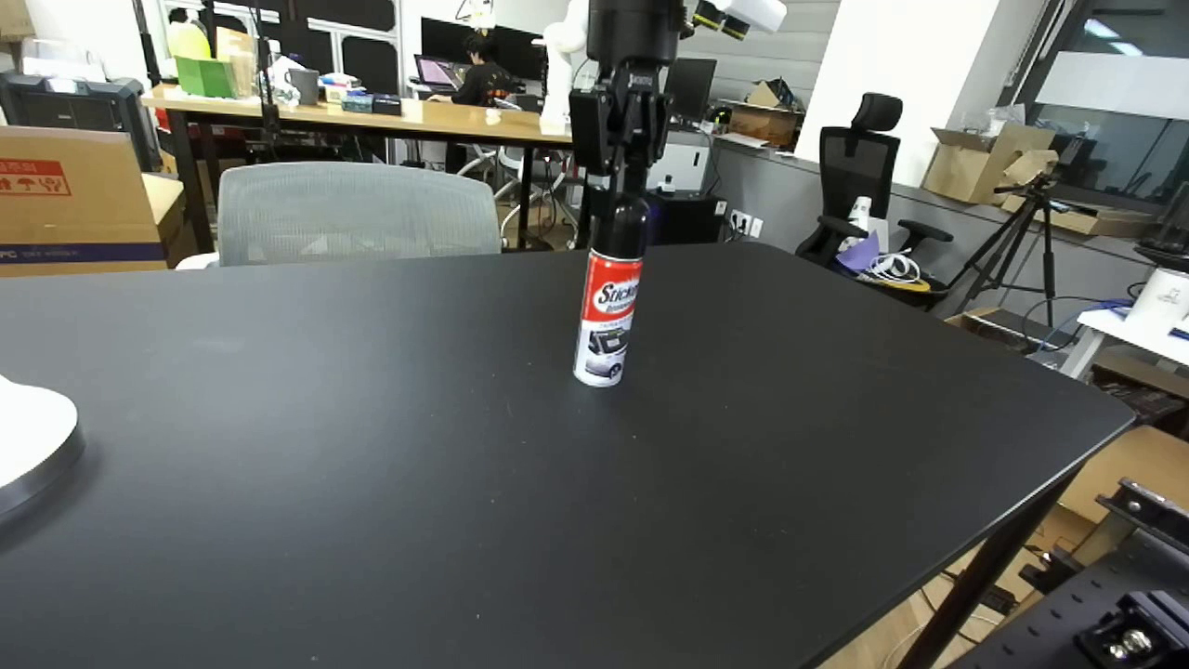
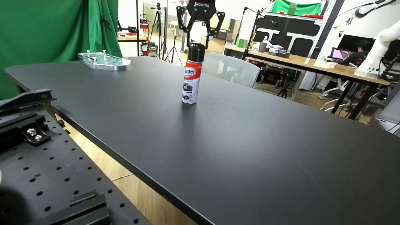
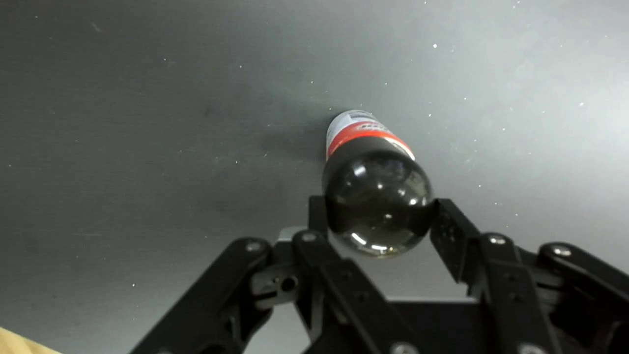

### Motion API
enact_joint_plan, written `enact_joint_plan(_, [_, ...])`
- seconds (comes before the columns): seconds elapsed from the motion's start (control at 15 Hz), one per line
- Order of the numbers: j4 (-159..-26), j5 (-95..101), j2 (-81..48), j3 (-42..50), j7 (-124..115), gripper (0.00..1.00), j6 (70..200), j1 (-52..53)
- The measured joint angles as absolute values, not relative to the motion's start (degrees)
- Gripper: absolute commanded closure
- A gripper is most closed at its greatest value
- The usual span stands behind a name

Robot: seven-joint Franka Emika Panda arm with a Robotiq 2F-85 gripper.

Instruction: Put the black lid on top of the spray can

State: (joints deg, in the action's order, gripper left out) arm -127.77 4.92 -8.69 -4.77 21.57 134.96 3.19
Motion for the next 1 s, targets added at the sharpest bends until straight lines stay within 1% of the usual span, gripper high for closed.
enact_joint_plan(1.0, [-127.8, 2.8, -8.6, -4.8, 22.0, 0.69, 134.4, 3.2])
